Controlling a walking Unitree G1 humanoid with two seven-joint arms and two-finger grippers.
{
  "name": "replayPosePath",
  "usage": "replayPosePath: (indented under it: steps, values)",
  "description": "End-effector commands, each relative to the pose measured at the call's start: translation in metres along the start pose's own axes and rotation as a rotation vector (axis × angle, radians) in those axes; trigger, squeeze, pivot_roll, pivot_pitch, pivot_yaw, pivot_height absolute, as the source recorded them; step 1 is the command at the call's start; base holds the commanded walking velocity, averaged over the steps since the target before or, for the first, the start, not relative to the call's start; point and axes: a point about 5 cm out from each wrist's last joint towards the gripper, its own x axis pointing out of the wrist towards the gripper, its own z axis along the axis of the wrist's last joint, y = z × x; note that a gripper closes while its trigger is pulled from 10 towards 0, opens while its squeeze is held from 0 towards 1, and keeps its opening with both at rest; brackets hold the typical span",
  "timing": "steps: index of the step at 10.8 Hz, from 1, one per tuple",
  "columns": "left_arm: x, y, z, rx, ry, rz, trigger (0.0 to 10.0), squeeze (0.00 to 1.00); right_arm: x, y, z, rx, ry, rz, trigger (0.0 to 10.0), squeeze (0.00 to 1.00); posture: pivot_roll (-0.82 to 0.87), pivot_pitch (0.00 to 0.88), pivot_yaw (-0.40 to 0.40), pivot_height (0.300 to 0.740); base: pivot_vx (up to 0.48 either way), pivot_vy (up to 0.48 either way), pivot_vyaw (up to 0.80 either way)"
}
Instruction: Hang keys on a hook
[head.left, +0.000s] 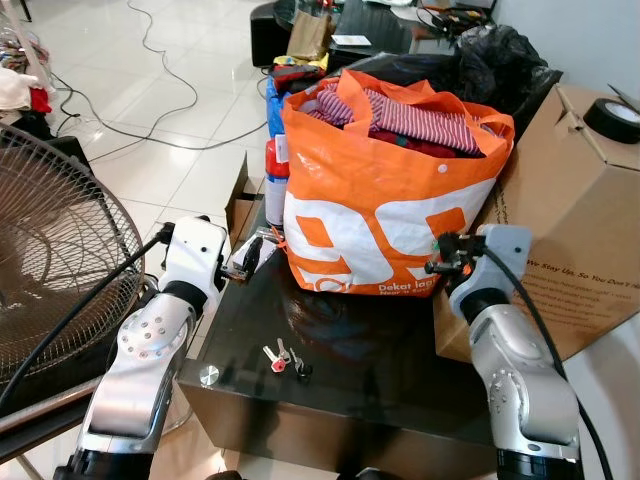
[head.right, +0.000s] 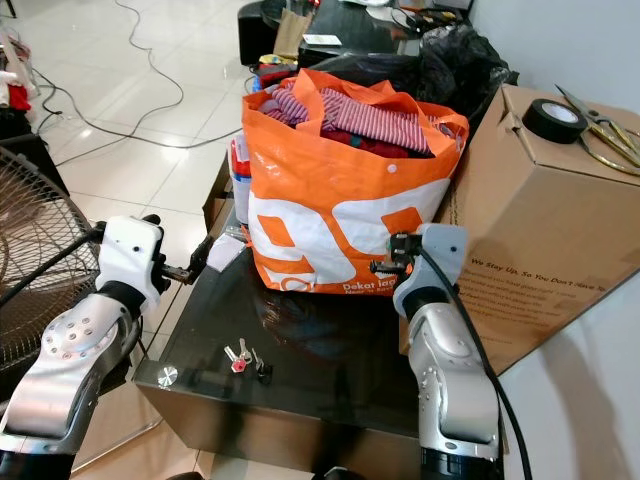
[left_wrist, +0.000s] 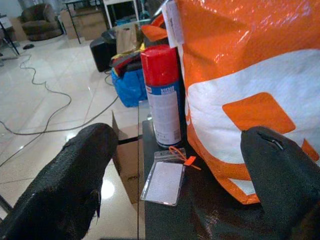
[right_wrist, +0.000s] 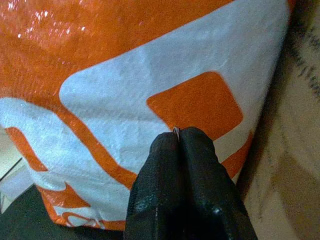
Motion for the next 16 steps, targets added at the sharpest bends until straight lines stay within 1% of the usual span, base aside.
replayPosePath:
  steps: [1, 2, 4, 6, 10, 16]
  values:
    - [0.0017, -0.0017, 0.0017, 0.018, -0.005, -0.012, 10.0, 0.00, 0.0022, 0.0039, 0.0000, 0.013, 0.006, -0.009, 10.0, 0.00, 0.05, 0.000, -0.069, 0.740, 0.000, 0.000, 0.00]
    - [0.0023, -0.0021, 0.0009, 0.021, -0.003, -0.012, 10.0, 0.00, 0.0028, 0.0012, -0.0013, -0.008, 0.015, -0.039, 10.0, 0.00, 0.05, 0.000, -0.073, 0.740, 0.000, 0.000, 0.00]
    - [0.0023, -0.0024, -0.0011, 0.023, 0.001, -0.009, 10.0, 0.00, 0.0034, -0.0014, -0.0029, -0.013, 0.034, -0.051, 10.0, 0.00, 0.05, 0.000, -0.078, 0.740, 0.000, 0.000, 0.00]
    - [-0.0008, -0.0025, -0.0036, 0.025, 0.010, 0.000, 10.0, 0.00, 0.0042, 0.0021, -0.0018, 0.002, 0.036, -0.031, 10.0, 0.00, 0.06, 0.000, -0.093, 0.740, -0.274, 0.000, 0.00]
    - [-0.0041, -0.0022, -0.0059, 0.030, 0.020, 0.005, 10.0, 0.00, 0.0035, 0.0063, -0.0032, -0.024, 0.043, -0.007, 10.0, 0.00, 0.07, 0.000, -0.101, 0.740, -0.277, 0.000, 0.00]
    - [-0.0066, -0.0038, -0.0063, 0.035, 0.026, -0.001, 10.0, 0.00, 0.0007, 0.0064, -0.0038, -0.040, 0.053, 0.001, 10.0, 0.00, 0.06, 0.000, -0.096, 0.740, -0.276, 0.000, 0.00]
